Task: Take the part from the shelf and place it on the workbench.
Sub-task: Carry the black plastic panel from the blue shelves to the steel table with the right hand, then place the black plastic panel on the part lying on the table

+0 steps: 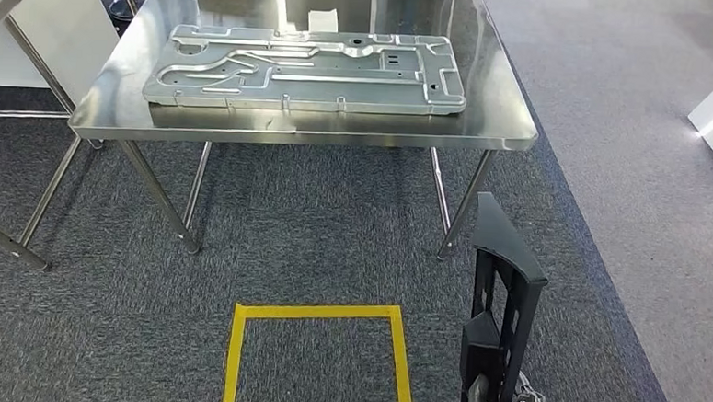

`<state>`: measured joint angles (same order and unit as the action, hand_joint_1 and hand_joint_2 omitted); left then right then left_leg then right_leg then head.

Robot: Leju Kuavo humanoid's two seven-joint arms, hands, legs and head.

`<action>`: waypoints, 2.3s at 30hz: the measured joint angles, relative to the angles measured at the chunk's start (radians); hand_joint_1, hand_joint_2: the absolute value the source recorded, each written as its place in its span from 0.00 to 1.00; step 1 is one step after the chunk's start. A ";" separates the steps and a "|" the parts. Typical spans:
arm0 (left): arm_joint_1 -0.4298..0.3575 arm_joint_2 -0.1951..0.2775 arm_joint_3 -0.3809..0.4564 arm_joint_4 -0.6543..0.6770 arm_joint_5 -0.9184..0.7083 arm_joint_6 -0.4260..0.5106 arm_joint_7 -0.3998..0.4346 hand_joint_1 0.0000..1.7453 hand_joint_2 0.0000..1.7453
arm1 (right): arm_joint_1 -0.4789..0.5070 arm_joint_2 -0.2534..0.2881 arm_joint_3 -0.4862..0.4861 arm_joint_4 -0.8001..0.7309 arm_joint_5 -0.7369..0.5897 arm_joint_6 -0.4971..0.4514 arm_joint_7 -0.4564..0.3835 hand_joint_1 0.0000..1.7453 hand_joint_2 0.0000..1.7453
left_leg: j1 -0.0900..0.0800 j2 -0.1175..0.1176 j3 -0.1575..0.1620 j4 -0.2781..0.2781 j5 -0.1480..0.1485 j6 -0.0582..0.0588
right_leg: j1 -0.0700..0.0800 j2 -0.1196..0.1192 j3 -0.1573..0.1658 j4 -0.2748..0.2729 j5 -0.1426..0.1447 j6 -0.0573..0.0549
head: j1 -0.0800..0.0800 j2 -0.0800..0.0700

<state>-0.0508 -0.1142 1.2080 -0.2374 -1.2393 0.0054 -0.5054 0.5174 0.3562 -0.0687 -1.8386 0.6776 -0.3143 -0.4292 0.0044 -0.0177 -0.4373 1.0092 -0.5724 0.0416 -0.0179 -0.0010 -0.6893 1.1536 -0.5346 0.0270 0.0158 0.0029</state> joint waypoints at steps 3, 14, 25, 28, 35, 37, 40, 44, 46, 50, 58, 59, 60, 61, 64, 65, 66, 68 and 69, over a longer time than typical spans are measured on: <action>-0.003 -0.002 0.000 0.001 -0.007 -0.002 0.000 0.00 0.00 | -0.021 -0.002 0.001 0.002 0.006 -0.031 0.015 1.00 1.00 | -0.001 -0.002 0.032 -0.012 -0.030 -0.017 | 0.013 0.002 0.007 -0.093 0.125 -0.019 | -0.003 0.000; -0.007 0.002 -0.001 0.001 -0.017 -0.007 0.001 0.00 0.00 | -0.093 -0.019 0.053 0.023 0.013 -0.079 0.070 1.00 1.00 | 0.010 0.012 -0.216 0.206 -0.107 -0.059 | 0.003 0.007 0.223 -0.171 0.002 -0.047 | -0.016 0.000; -0.013 0.003 -0.006 0.001 -0.050 -0.014 0.007 0.00 0.00 | -0.177 -0.088 0.100 0.017 0.264 -0.325 0.180 1.00 1.00 | 0.002 0.013 -0.143 0.021 0.118 -0.004 | 0.003 0.007 0.108 0.118 -0.064 0.003 | -0.011 0.000; -0.013 0.003 -0.011 0.001 -0.063 -0.017 0.008 0.00 0.00 | -0.223 -0.108 0.116 0.002 0.456 -0.367 0.217 1.00 1.00 | 0.001 0.010 -0.093 0.018 0.078 -0.003 | 0.004 0.006 0.020 0.134 -0.159 0.003 | -0.011 0.000; -0.019 -0.003 -0.025 0.005 -0.086 -0.021 0.008 0.00 0.00 | -0.301 -0.146 0.150 -0.016 0.796 -0.378 0.247 1.00 1.00 | -0.007 -0.005 0.001 0.024 0.005 -0.033 | 0.017 0.013 0.026 -0.095 0.108 -0.033 | -0.015 0.000; -0.024 -0.001 -0.032 0.006 -0.094 -0.021 0.008 0.00 0.00 | -0.331 -0.159 0.131 -0.026 0.871 -0.379 0.135 1.00 1.00 | -0.006 -0.002 -0.013 0.080 0.025 -0.043 | 0.012 0.014 0.058 -0.113 0.099 -0.045 | -0.019 0.000; -0.030 0.000 -0.037 0.006 -0.104 -0.027 0.013 0.00 0.00 | -0.363 -0.140 0.052 -0.049 0.890 -0.380 -0.146 1.00 1.00 | 0.000 0.007 -0.113 0.230 -0.011 -0.058 | 0.008 0.012 0.104 -0.131 0.073 -0.057 | -0.025 0.000; -0.029 0.000 -0.044 0.007 -0.112 -0.035 0.023 0.00 0.00 | -0.388 -0.153 -0.034 -0.067 0.892 -0.383 -0.227 1.00 1.00 | 0.007 0.011 -0.217 0.251 -0.091 -0.064 | 0.006 0.013 0.169 -0.135 0.022 -0.051 | -0.026 0.000; -0.025 0.000 -0.047 0.007 -0.114 -0.036 0.025 0.00 0.00 | -0.398 -0.180 -0.064 -0.070 0.893 -0.383 -0.227 1.00 1.00 | 0.008 0.013 -0.221 0.143 0.023 -0.063 | 0.004 0.014 0.202 -0.133 -0.007 -0.043 | -0.027 0.000; -0.027 0.000 -0.056 0.008 -0.121 -0.039 0.030 0.00 0.00 | -0.432 -0.273 -0.086 -0.054 0.893 -0.383 -0.227 1.00 1.00 | 0.000 0.015 -0.212 0.055 0.146 -0.035 | 0.005 0.020 0.237 -0.131 -0.043 -0.013 | -0.032 0.000; -0.044 -0.001 -0.061 0.008 -0.124 -0.035 0.032 0.00 0.00 | -0.518 -0.395 -0.089 0.051 0.893 -0.382 -0.218 1.00 1.00 | -0.004 0.009 -0.146 0.023 0.119 0.002 | 0.002 0.007 0.046 0.131 -0.126 0.009 | -0.024 0.000; -0.044 -0.001 -0.061 0.008 -0.124 -0.035 0.032 0.00 0.00 | -0.524 -0.404 -0.086 0.066 0.893 -0.378 -0.204 1.00 1.00 | -0.006 0.008 -0.136 0.023 0.111 0.003 | 0.003 0.007 0.039 0.105 -0.097 0.005 | -0.024 0.000; -0.043 -0.001 -0.061 0.008 -0.124 -0.036 0.032 0.00 0.00 | -0.534 -0.418 -0.076 0.079 0.893 -0.368 -0.173 1.00 1.00 | -0.008 0.006 -0.124 0.023 0.103 0.003 | 0.005 0.007 0.045 0.050 -0.045 -0.001 | -0.024 0.000; -0.043 -0.002 -0.062 0.008 -0.125 -0.036 0.032 0.00 0.00 | -0.552 -0.442 -0.055 0.093 0.893 -0.345 -0.111 1.00 1.00 | -0.009 0.005 -0.116 0.023 0.096 0.002 | 0.009 0.007 0.057 -0.012 0.012 -0.009 | -0.024 0.000; -0.048 -0.006 -0.062 0.010 -0.126 -0.038 0.032 0.00 0.00 | -0.678 -0.570 0.094 0.144 0.893 -0.239 0.226 1.00 1.00 | -0.015 0.008 -0.113 0.025 0.086 -0.008 | 0.023 0.011 0.064 -0.107 0.072 -0.032 | -0.027 0.000; -0.050 -0.006 -0.063 0.011 -0.124 -0.038 0.032 0.00 0.00 | -0.740 -0.614 0.169 0.164 0.894 -0.213 0.380 1.00 1.00 | -0.019 0.010 -0.113 0.026 0.087 -0.014 | 0.025 0.012 0.061 -0.110 0.070 -0.038 | -0.026 0.000; -0.053 -0.005 -0.065 0.011 -0.121 -0.038 0.032 0.00 0.00 | -0.804 -0.653 0.263 0.186 0.893 -0.195 0.560 1.00 1.00 | -0.021 0.012 -0.113 0.027 0.086 -0.020 | 0.022 0.014 0.065 -0.118 0.082 -0.045 | -0.023 0.000; -0.057 -0.003 -0.074 0.010 -0.112 -0.038 0.033 0.00 0.00 | -0.904 -0.700 0.479 0.235 0.893 -0.194 0.891 1.00 1.00 | -0.021 0.012 -0.113 0.049 0.070 -0.030 | 0.015 0.013 0.084 -0.136 0.093 -0.054 | -0.023 0.000; -0.059 -0.002 -0.080 0.010 -0.110 -0.039 0.033 0.00 0.00 | -0.935 -0.711 0.585 0.263 0.893 -0.199 1.009 1.00 1.00 | -0.018 0.012 -0.128 0.084 0.049 -0.035 | 0.012 0.012 0.096 -0.143 0.094 -0.057 | -0.024 0.000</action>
<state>-0.1094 -0.1162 1.1281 -0.2270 -1.3489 -0.0335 -0.4726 -0.4177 -0.3548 0.5164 -1.5761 1.5708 -0.5131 0.5797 -0.0135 -0.0057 -0.5650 1.0928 -0.5234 0.0067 -0.0061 0.0109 -0.5935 1.0103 -0.4402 -0.0295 -0.0079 0.0028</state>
